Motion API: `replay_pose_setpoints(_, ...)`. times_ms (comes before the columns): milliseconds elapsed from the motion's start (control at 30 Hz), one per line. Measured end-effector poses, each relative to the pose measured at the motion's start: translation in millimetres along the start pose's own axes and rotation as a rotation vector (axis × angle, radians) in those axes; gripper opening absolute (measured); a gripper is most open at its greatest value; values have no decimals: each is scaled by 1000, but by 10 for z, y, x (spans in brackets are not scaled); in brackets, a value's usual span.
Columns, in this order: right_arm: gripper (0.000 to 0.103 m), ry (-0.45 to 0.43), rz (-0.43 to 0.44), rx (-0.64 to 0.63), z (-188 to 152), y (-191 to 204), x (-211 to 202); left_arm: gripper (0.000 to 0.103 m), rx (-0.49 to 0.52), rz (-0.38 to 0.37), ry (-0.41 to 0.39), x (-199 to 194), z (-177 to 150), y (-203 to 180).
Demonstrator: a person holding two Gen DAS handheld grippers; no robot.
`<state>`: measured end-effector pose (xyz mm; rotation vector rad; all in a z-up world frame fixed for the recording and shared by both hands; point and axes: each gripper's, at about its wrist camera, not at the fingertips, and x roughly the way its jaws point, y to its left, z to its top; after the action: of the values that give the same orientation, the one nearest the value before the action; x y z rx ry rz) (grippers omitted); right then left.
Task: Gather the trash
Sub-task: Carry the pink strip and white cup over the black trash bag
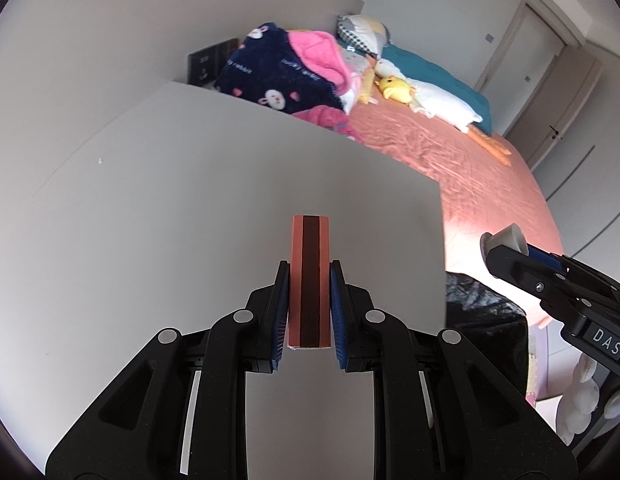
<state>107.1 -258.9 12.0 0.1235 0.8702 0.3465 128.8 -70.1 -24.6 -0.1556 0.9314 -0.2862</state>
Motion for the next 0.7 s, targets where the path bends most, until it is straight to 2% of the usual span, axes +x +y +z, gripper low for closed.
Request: replay_pose_setpoints(700, 32, -86, -106, 115, -328, -756, -787, 19, 184, -155, 46, 156, -54, -1150)
